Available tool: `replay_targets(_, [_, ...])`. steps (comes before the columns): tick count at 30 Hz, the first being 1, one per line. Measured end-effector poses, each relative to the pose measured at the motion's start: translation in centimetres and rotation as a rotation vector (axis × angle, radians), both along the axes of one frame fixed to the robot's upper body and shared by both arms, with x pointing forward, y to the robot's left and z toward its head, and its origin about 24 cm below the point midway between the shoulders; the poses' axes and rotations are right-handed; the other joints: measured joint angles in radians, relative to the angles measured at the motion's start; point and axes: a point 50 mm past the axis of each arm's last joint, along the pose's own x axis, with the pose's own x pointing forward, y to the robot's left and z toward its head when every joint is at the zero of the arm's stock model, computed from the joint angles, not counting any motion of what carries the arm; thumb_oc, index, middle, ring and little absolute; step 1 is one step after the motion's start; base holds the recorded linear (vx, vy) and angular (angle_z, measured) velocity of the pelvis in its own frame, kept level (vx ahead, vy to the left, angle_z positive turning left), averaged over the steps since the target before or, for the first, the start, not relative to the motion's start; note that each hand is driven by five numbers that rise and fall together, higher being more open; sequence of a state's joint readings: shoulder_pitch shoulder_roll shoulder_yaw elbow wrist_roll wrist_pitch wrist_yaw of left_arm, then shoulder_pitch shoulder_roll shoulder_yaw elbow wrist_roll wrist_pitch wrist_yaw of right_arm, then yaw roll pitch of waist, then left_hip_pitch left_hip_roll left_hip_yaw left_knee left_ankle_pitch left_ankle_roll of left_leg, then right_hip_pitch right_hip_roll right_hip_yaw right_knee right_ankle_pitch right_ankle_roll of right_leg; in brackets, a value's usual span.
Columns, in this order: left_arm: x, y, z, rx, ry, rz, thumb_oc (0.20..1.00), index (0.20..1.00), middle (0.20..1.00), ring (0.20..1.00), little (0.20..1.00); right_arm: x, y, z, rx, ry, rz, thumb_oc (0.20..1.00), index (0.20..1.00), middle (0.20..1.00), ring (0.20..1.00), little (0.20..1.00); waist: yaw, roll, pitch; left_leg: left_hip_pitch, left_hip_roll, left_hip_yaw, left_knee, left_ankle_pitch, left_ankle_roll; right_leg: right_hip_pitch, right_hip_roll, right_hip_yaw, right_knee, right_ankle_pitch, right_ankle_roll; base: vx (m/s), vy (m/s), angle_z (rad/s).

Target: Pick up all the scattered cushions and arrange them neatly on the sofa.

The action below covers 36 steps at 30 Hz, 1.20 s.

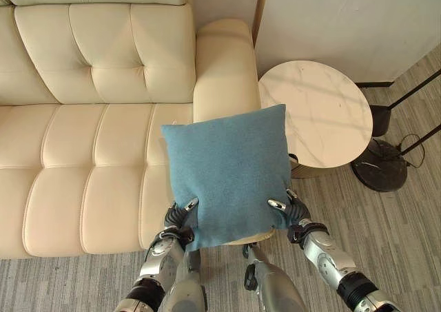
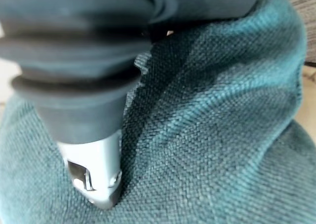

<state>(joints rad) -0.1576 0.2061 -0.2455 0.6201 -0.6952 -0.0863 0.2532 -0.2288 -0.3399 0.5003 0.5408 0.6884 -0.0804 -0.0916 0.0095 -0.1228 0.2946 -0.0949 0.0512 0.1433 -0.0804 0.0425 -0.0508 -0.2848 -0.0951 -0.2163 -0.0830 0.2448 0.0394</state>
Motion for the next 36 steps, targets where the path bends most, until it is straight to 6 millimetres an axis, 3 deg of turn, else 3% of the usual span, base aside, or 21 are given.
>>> replay_targets(1, [0.2, -0.2, 0.1, 0.005, -0.006, -0.010, 0.545, 0.545, 0.545, 0.545, 0.545, 0.1, 0.0, 0.1, -0.002, -0.004, 0.004, 1.000, 1.000, 1.000, 1.000, 1.000, 0.000, -0.001, 0.005, -0.004, -0.001, -0.001, 0.000, 0.002, -0.002, 0.000, 0.000, -0.002, 0.000, 0.000, 0.000, -0.03, -0.019, 0.16])
replay_targets(2, [0.3, -0.3, 0.2, 0.011, -0.013, -0.021, 0.507, 0.507, 0.507, 0.507, 0.507, 0.2, 0.0, 0.2, -0.002, -0.008, 0.008, 1.000, 1.000, 1.000, 1.000, 1.000, 0.002, -0.004, 0.012, -0.005, -0.001, -0.004, 0.000, 0.004, -0.004, -0.001, 0.000, -0.004, 0.000, 0.000, 0.000, -0.04, -0.025, 0.12])
replay_targets(3, [0.5, -0.2, 0.2, 0.016, -0.015, -0.022, 0.200, 0.200, 0.200, 0.200, 0.200, 0.3, 0.0, 0.3, -0.002, -0.011, 0.012, 1.000, 1.000, 1.000, 1.000, 1.000, 0.004, -0.008, 0.016, -0.005, 0.000, -0.006, 0.000, 0.006, -0.007, -0.003, 0.002, -0.006, 0.000, 0.000, 0.000, -0.03, -0.015, 0.07])
replay_targets(10, [1.8, 0.1, 0.2, 0.008, -0.009, -0.034, 0.200, 0.200, 0.200, 0.200, 0.200, 0.7, 0.0, 0.1, -0.021, -0.004, 0.020, 1.000, 1.000, 1.000, 1.000, 1.000, 0.008, -0.014, 0.021, -0.010, -0.002, -0.016, 0.000, 0.006, -0.008, -0.003, 0.000, -0.006, 0.000, 0.000, 0.001, -0.01, -0.001, 0.00])
replay_targets(11, [2.0, 0.1, 0.3, 0.008, -0.011, -0.040, 0.200, 0.200, 0.200, 0.200, 0.200, 0.7, 0.1, 0.1, -0.021, -0.003, 0.020, 0.200, 0.200, 0.200, 0.200, 0.200, 0.008, -0.015, 0.021, -0.010, -0.003, -0.016, 0.000, 0.006, -0.008, -0.004, -0.001, -0.006, 0.000, 0.000, 0.001, 0.00, 0.000, 0.00])
replay_targets(24, [3.0, 0.3, 1.2, 0.087, -0.040, -0.100, 0.200, 0.200, 0.200, 0.200, 0.200, 1.4, 0.2, 0.5, -0.036, -0.019, 0.028, 0.200, 0.200, 0.200, 0.200, 0.200, 0.012, -0.035, 0.031, -0.021, -0.004, -0.020, 0.000, 0.009, -0.008, -0.016, 0.000, -0.006, 0.000, 0.003, 0.004, 0.00, -0.001, 0.01])
replay_targets(33, [3.1, 1.4, 4.4, 0.258, -0.162, -0.197, 0.200, 0.200, 0.200, 0.200, 0.200, 0.4, 1.1, 0.8, 0.055, -0.025, 0.012, 0.200, 0.200, 0.200, 0.200, 0.200, 0.013, -0.039, 0.030, 0.010, -0.005, -0.021, 0.000, 0.010, -0.006, 0.015, 0.001, -0.005, 0.000, 0.014, -0.008, 0.01, 0.039, 0.00])
replay_targets(36, [2.7, 1.6, 5.5, 0.276, -0.220, -0.198, 0.200, 0.200, 0.200, 0.200, 0.200, -0.4, 1.5, 0.8, 0.084, -0.028, 0.022, 0.200, 0.200, 0.200, 0.200, 0.200, 0.014, -0.040, 0.026, 0.041, -0.003, -0.021, 0.000, 0.005, -0.002, 0.050, 0.000, -0.005, 0.000, 0.004, 0.002, 0.02, 0.066, -0.01])
